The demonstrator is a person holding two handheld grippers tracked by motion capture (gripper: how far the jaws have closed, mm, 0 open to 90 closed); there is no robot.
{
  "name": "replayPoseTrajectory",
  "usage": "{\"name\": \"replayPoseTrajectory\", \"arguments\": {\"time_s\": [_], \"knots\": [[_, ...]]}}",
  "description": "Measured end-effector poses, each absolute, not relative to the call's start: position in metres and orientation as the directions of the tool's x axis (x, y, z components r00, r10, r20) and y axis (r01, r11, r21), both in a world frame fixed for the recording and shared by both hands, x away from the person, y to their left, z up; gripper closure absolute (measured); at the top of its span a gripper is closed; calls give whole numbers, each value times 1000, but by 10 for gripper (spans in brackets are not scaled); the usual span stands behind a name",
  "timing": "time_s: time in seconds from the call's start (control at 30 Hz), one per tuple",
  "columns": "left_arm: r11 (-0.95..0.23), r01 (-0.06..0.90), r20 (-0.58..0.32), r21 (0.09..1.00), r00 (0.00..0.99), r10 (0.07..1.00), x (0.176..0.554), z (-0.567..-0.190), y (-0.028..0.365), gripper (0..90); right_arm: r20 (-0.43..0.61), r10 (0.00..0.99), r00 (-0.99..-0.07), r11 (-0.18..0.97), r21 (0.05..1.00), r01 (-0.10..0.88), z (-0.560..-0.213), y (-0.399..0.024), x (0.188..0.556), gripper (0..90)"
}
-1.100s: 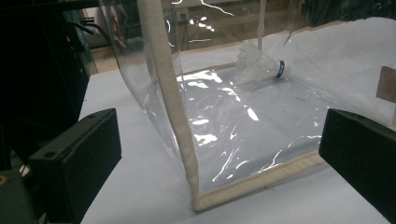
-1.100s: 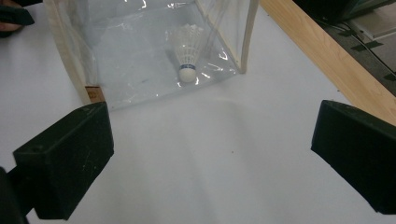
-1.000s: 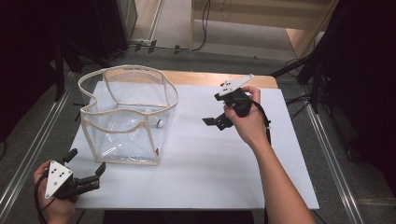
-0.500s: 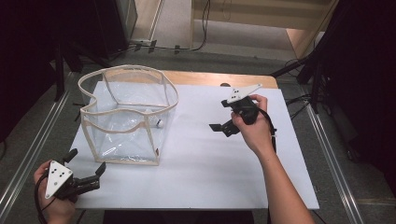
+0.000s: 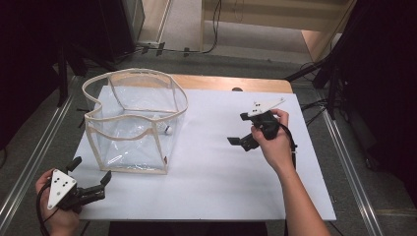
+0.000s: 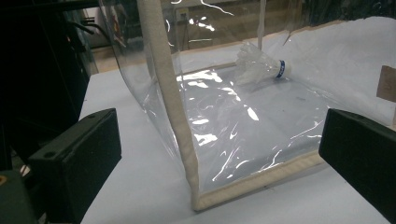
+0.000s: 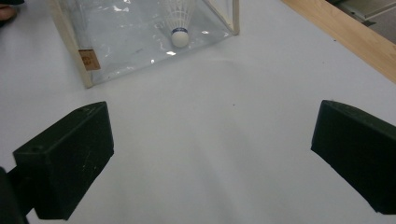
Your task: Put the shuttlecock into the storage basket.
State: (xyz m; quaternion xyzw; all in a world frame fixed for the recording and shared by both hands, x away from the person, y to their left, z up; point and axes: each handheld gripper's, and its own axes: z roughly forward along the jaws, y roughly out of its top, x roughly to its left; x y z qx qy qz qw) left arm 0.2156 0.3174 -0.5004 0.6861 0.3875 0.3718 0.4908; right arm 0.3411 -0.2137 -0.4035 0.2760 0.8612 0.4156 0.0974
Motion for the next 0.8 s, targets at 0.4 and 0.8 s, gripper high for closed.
{"name": "replayPoseTrajectory", "arguments": {"time_s": [0.4,0.8], "knots": [[-212,168,125,963,420,899,215,-500,318,0,83,589,-804,461,783,419,-422,-231,328,0],[-213,168,125,963,420,899,215,-500,317,0,116,616,-779,416,792,447,-440,-249,313,0]]}}
